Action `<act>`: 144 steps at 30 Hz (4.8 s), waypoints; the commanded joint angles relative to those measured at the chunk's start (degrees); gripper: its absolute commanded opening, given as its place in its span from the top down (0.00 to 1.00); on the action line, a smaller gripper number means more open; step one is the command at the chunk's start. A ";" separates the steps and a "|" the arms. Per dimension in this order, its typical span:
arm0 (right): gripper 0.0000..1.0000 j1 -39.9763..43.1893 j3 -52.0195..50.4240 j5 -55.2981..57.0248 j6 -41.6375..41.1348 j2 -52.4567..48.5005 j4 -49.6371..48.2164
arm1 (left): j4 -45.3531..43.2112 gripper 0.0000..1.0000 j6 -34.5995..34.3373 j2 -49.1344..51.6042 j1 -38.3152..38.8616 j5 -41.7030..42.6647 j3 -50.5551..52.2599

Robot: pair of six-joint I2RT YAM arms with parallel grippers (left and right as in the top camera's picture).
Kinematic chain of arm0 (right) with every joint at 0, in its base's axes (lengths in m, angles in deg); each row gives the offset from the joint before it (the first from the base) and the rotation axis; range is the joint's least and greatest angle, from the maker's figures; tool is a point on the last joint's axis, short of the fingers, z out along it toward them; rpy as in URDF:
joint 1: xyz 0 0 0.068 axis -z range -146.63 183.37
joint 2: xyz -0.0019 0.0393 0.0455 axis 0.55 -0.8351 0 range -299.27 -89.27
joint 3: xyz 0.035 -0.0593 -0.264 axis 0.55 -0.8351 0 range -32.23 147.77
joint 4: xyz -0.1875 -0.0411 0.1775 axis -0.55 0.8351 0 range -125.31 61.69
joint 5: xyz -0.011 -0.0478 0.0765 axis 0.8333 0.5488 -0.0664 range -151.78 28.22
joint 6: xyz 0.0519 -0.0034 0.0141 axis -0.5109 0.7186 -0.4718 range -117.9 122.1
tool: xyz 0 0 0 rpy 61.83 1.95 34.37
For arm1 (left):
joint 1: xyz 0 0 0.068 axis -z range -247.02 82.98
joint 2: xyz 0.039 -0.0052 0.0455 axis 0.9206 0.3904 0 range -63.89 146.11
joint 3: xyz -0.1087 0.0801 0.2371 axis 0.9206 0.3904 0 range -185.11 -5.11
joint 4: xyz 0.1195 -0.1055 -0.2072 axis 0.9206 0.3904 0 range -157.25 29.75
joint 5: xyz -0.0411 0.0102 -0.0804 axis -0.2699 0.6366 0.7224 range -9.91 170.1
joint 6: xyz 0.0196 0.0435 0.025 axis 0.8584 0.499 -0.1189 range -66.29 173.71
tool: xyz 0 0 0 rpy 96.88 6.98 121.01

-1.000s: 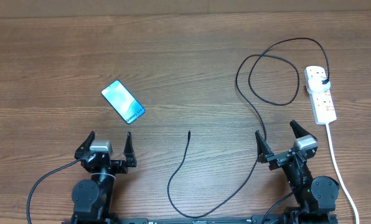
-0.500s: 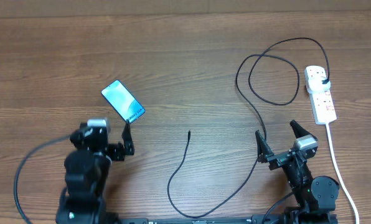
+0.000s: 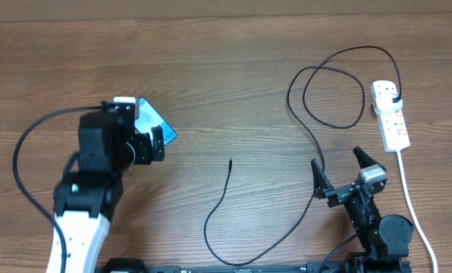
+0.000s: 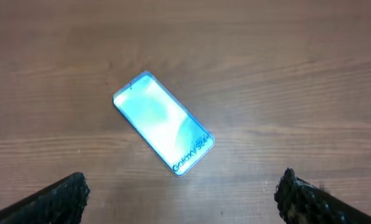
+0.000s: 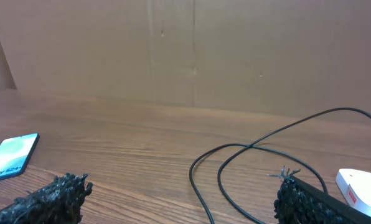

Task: Plug charger to phone and switch on socket
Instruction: 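Reach the left gripper forward over the Galaxy phone, then lower the left gripper and close it on the phone's sides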

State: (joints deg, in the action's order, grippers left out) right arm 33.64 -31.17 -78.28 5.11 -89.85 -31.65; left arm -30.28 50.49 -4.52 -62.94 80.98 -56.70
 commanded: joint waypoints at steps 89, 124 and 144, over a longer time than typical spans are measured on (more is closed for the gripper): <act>0.00 -0.31 -0.61 0.39 0.09 0.42 -0.31 | 12.98 0.00 -42.45 40.28 -2.78 1.51 -20.72; 0.00 -0.31 -0.61 0.39 0.07 0.42 -0.31 | 21.14 0.00 -45.48 58.40 -2.21 -2.60 -39.52; 0.00 -0.31 -0.61 0.39 0.09 0.42 -0.31 | 17.05 0.00 -46.36 58.49 -1.31 -4.24 -34.21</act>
State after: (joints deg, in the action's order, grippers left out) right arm 33.64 -31.17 -78.28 5.11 -89.85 -31.65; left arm -12.66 5.70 53.21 -64.47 77.68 -92.39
